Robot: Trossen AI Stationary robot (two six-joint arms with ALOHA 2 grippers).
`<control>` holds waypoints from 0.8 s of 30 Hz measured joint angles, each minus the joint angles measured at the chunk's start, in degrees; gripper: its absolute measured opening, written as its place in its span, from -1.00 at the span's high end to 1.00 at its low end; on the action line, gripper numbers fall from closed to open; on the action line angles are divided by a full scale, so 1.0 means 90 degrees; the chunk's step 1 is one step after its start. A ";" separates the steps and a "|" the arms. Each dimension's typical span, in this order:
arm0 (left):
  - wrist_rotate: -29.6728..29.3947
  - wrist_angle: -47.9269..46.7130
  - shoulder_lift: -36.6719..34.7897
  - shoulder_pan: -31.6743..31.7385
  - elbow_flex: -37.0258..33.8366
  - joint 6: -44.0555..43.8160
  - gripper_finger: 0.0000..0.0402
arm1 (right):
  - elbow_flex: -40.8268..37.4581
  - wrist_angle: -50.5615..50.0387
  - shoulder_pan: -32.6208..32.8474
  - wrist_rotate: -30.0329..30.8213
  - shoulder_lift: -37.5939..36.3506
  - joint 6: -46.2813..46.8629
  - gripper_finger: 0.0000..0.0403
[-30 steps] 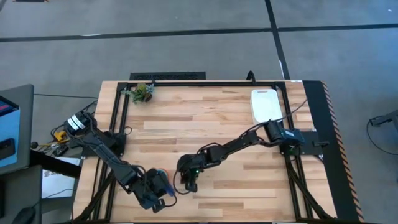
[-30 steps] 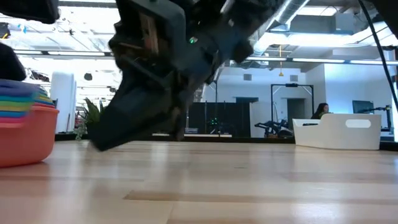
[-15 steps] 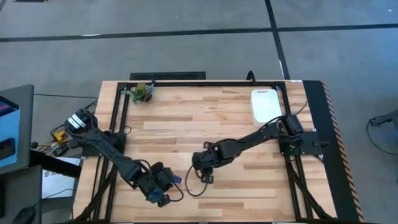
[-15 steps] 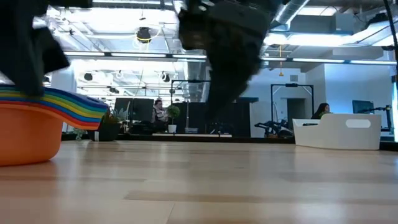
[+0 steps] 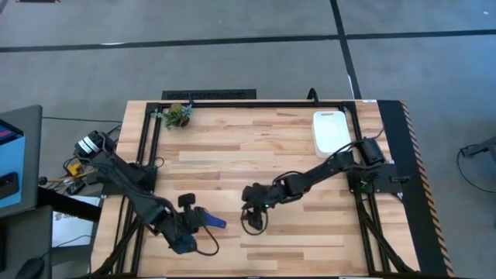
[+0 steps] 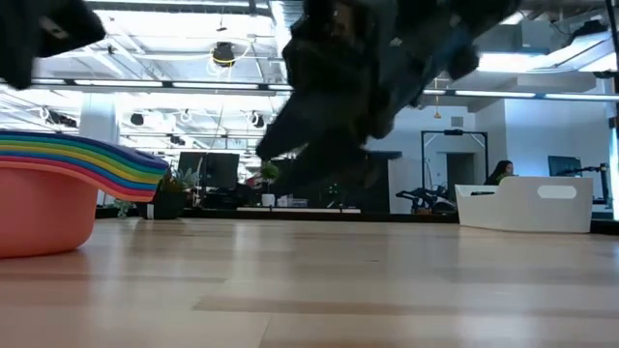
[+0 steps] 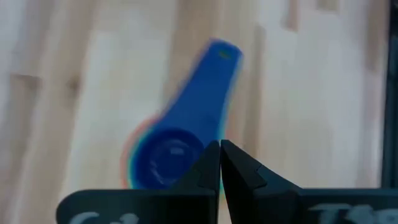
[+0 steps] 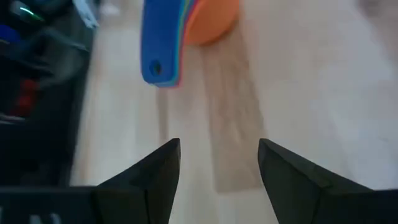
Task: Nest measuring cups in basket
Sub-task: Put the nested measuring cups into the white bin
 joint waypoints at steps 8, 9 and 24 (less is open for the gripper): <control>0.0156 -0.0394 0.0034 -0.0213 -0.0002 -0.0381 1.00 | 0.0014 0.1317 -0.0440 -0.1265 0.0768 0.0669 -0.19; 0.0051 -0.0435 0.0036 -0.0211 -0.0002 -0.0521 1.00 | 0.0004 0.1251 -0.0441 -0.1264 0.0783 0.0732 -0.19; -0.0372 0.0273 0.0044 -0.0616 -0.0002 0.0293 0.15 | 0.0010 0.1122 -0.0389 -0.1056 0.0710 0.0546 -0.19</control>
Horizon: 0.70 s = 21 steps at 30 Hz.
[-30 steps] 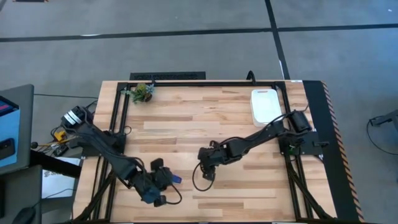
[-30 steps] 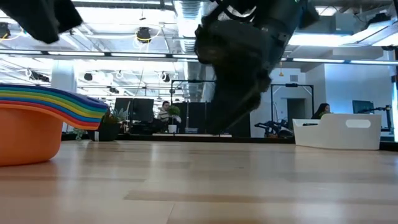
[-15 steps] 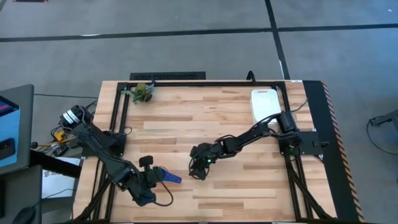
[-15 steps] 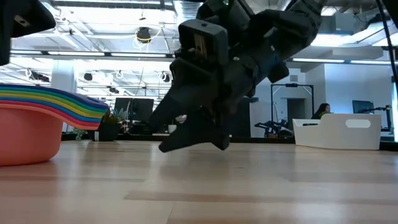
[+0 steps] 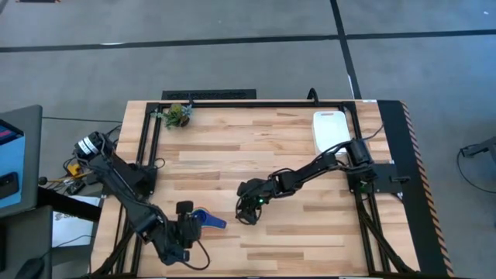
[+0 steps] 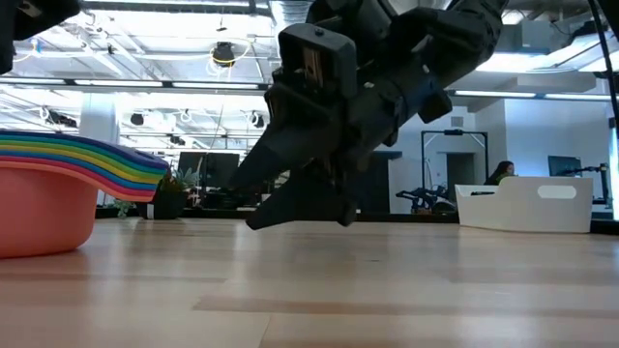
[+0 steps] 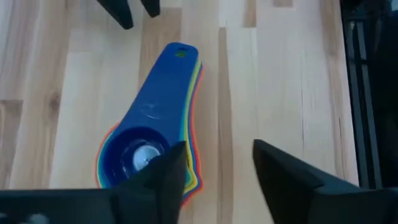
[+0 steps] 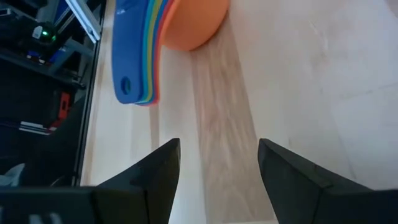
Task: Nest measuring cups in basket
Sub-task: Put the nested measuring cups into the white bin
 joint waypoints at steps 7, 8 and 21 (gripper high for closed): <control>-0.0220 -0.0318 0.0129 -0.0058 -0.0002 0.0059 -0.07 | 0.0000 -0.0031 0.0004 0.0013 0.0000 -0.0030 -0.19; -0.0341 -0.0524 0.0122 -0.0033 -0.0002 -0.0093 -0.06 | 0.0001 -0.0046 0.0004 0.0011 0.0000 -0.0030 -0.19; -0.0628 -0.1548 -0.1403 0.0581 -0.0556 -0.2140 0.00 | 0.0002 -0.0236 0.0018 -0.0001 0.0000 -0.0045 -0.19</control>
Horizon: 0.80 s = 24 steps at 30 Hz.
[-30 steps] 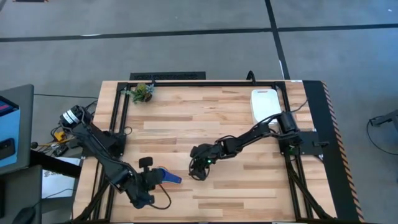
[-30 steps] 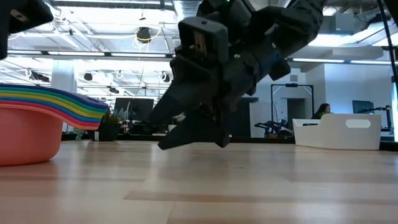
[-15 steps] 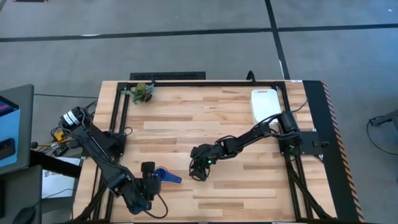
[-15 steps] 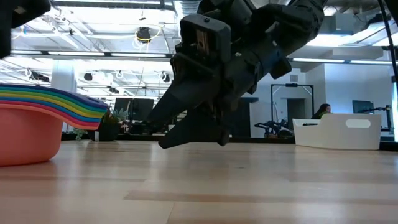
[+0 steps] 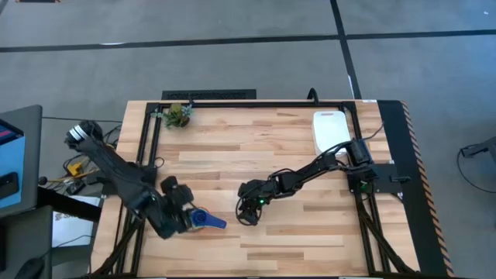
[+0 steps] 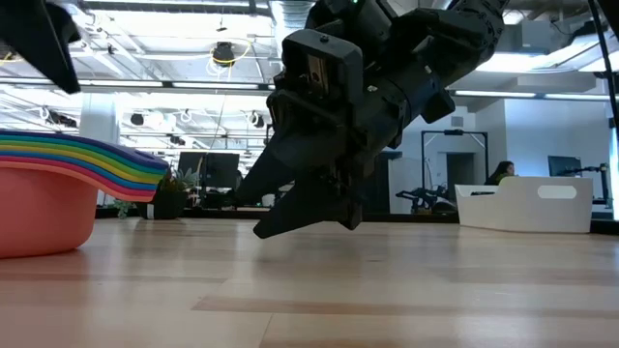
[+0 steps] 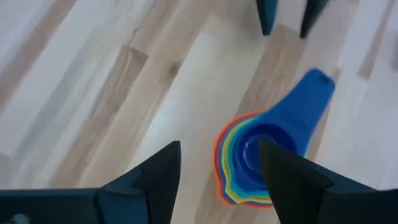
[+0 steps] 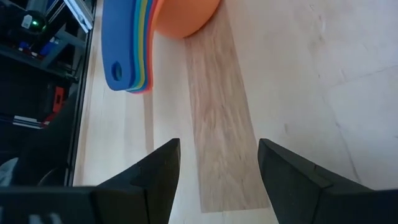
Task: Nest measuring cups in basket
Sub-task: Put the nested measuring cups into the white bin
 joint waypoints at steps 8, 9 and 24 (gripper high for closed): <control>0.0088 0.2363 -0.1775 0.0179 -0.2244 -0.0952 -0.31 | 0.0000 0.0014 0.0058 -0.0005 0.0000 -0.0140 -0.19; 0.0117 0.2732 -0.1960 0.0218 -0.2537 -0.1023 -0.35 | 0.0000 0.0010 0.0059 -0.0006 0.0000 -0.0156 -0.19; 0.1185 0.4421 -0.2491 0.0636 -0.3936 -0.1369 -0.58 | 0.0000 -0.0150 0.0066 -0.0012 0.0002 -0.0272 -0.19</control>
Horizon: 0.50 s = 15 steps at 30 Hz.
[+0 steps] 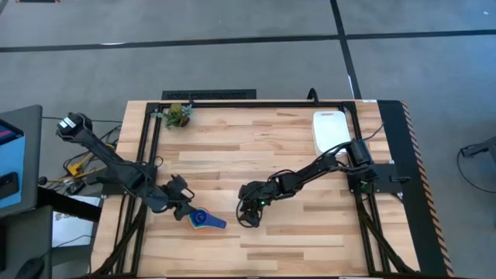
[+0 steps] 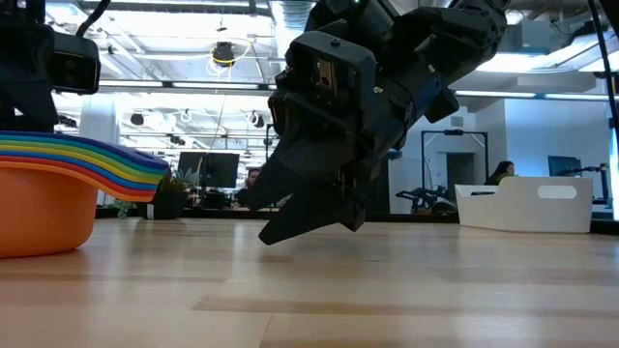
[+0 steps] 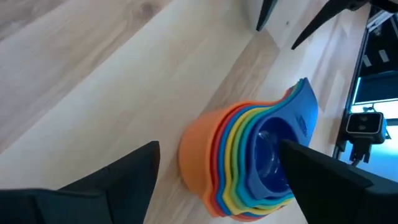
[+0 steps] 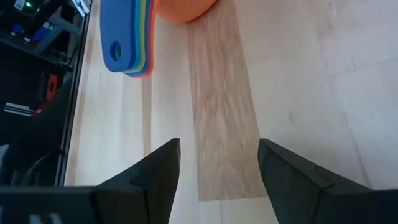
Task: Nest measuring cups in basket
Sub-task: Put the nested measuring cups into the white bin
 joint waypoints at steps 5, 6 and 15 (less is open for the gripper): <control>0.0189 0.0188 0.0377 0.0002 0.0000 0.0048 -0.58 | 0.0000 -0.0044 0.0000 -0.0005 0.0000 0.0001 -0.19; 0.0219 0.0222 0.0452 0.0002 0.0000 0.0050 -0.58 | 0.0000 -0.0045 0.0000 -0.0008 0.0000 0.0001 -0.19; 0.0326 0.0813 0.0585 0.0002 0.0000 0.0319 -0.58 | 0.0002 0.0051 -0.0082 -0.0150 0.0000 0.0213 -0.19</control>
